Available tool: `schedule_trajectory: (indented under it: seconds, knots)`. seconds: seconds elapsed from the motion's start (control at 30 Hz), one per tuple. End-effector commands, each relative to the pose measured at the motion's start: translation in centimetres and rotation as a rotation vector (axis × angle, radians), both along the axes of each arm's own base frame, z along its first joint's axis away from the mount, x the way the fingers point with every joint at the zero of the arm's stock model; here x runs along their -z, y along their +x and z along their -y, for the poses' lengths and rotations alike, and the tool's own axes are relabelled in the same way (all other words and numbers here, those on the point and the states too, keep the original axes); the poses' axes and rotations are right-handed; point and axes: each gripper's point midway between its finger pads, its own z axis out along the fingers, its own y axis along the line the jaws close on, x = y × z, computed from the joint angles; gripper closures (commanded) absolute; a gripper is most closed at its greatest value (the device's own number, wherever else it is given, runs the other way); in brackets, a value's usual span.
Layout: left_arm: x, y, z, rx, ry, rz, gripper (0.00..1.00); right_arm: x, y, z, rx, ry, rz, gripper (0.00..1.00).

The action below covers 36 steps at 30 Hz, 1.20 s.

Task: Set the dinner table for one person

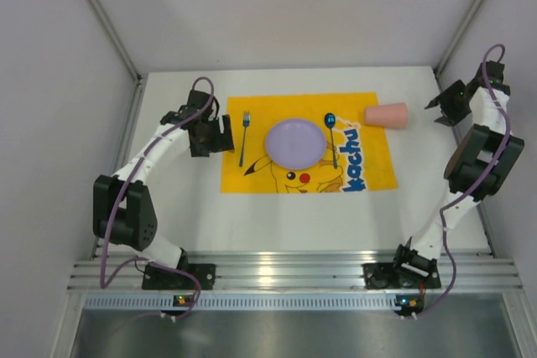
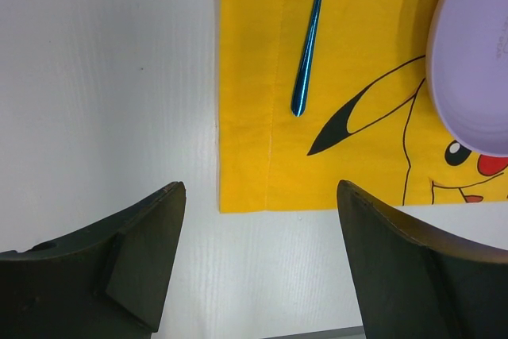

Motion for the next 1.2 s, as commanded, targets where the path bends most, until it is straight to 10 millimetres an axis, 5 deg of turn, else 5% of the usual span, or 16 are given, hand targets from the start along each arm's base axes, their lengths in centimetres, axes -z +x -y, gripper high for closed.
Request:
schedule_trajectory:
  seconds: [0.0, 0.27, 0.4, 0.83, 1.17]
  knots:
    - [-1.9, 0.5, 0.2, -0.003, -0.009, 0.057, 0.18, -0.1, 2.0, -3.5, -0.112, 0.198, 0.119, 0.47]
    - [-2.4, 2.1, 0.9, 0.002, -0.009, 0.048, 0.18, 0.6, 4.3, -6.5, -0.151, 0.406, 0.284, 0.46]
    - [-2.6, 2.9, 1.1, -0.005, 0.015, 0.053, 0.18, 1.6, 5.2, -6.7, -0.158, 0.437, 0.293, 0.46]
    - [-2.4, 3.7, 2.9, 0.017, 0.036, 0.039, 0.18, -0.6, 6.8, -6.5, -0.151, 0.481, 0.378, 0.46]
    - [-2.5, 4.0, 3.1, 0.023, 0.052, 0.038, 0.18, 0.8, 7.8, -12.1, -0.255, 0.539, 0.350, 0.58]
